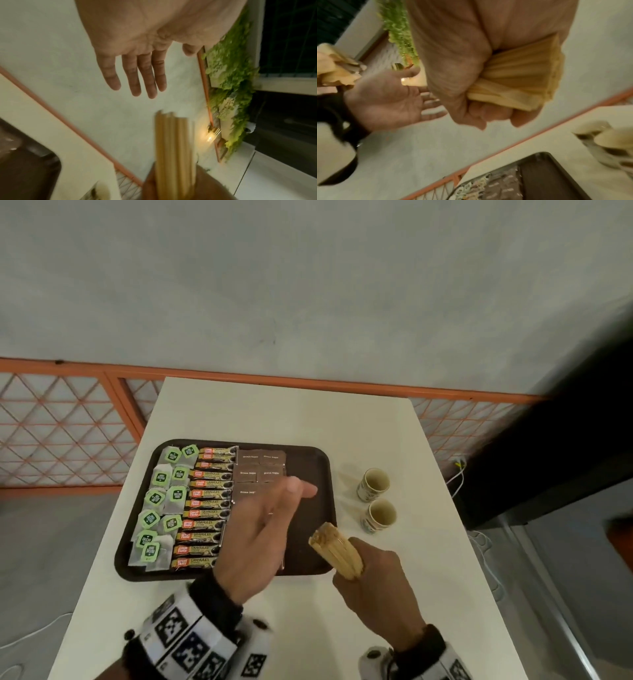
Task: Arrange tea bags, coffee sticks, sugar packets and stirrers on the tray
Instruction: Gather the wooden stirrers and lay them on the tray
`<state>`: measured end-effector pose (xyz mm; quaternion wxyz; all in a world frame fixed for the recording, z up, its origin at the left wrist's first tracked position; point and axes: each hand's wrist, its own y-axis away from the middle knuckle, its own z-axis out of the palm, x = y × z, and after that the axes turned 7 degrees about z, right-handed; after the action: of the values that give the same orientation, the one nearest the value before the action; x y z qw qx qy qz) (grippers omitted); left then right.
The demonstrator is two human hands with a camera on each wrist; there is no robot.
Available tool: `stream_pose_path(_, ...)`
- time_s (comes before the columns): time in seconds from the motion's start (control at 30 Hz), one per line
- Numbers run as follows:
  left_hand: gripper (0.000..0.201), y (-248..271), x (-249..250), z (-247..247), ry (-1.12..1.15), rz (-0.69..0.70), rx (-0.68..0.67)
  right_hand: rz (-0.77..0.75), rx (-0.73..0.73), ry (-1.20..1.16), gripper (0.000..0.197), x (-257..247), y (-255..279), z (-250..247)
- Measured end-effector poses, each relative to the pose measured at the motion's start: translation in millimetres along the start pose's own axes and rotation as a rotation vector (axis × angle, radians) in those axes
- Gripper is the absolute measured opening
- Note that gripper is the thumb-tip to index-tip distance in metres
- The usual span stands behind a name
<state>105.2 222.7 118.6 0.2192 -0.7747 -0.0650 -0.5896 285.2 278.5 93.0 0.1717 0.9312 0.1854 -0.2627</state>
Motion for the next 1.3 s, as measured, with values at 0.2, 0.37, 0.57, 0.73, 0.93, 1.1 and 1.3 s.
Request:
stream_pose_path(0.2, 0.085, 5, 14, 33, -0.393, 0.186, -0.311, -0.128, -0.050, 0.272, 0.059, -14, -1, 8)
stream_pose_path(0.37, 0.077, 7, 14, 27, -0.202, 0.105, -0.232, -0.164, -0.014, 0.149, 0.014, -21, -1, 2)
stream_pose_path(0.57, 0.079, -2, -10, 10, 0.789, -0.642, -0.011, -0.089, 0.081, -0.649, 0.028, -32, 8, -14)
stream_pose_path(0.73, 0.079, 23, -9, 32, 1.048, -0.902, -0.353, -0.185, 0.102, -0.895, 0.025, -48, 15, 1)
stream_pose_path(0.93, 0.093, 27, -26, 32, 1.126, -0.947, -0.143, 0.046, -0.073, -0.871, 0.020, -43, 6, 21)
stream_pose_path(1.1, 0.082, 19, -32, 9, 0.490, -0.547, 0.018, 0.231, -0.310, -0.246, 0.008, -32, -15, 36)
stream_pose_path(1.3, 0.025, 12, -59, 19, 0.393, -0.765, 0.408, 0.155, -0.430, 0.179, 0.035, -52, -23, 66)
